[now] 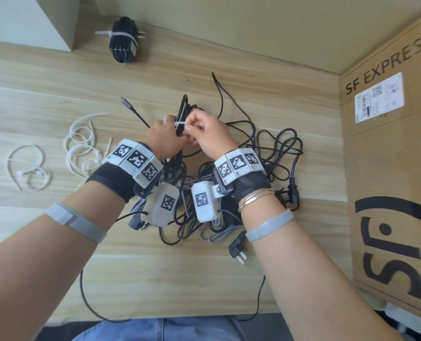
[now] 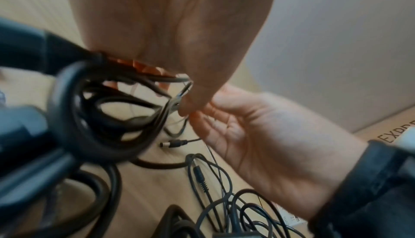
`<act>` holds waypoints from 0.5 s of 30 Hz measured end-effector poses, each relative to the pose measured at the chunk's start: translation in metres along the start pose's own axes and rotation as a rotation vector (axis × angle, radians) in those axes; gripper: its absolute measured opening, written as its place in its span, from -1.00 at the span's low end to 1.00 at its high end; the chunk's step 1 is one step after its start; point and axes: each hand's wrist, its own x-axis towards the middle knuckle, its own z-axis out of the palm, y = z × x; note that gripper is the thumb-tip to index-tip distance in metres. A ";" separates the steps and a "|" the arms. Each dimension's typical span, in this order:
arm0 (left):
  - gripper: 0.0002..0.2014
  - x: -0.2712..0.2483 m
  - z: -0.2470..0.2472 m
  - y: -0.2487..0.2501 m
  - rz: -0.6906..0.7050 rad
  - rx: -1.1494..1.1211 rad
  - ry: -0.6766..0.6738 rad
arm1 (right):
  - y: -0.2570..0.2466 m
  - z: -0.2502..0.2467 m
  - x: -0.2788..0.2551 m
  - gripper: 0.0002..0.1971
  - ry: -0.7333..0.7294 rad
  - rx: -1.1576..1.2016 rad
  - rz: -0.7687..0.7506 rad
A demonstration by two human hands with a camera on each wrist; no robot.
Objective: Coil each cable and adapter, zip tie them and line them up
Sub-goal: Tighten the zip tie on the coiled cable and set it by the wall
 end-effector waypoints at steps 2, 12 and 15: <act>-0.48 -0.003 -0.006 0.000 0.028 0.061 -0.011 | 0.004 0.003 0.001 -0.77 -0.009 -0.014 0.031; -0.24 0.003 -0.024 -0.009 0.318 0.024 0.073 | 0.006 0.006 0.001 -0.73 0.009 -0.028 0.062; -0.08 0.002 -0.027 -0.014 0.406 0.025 0.133 | 0.007 0.005 0.003 -0.73 -0.006 -0.031 0.058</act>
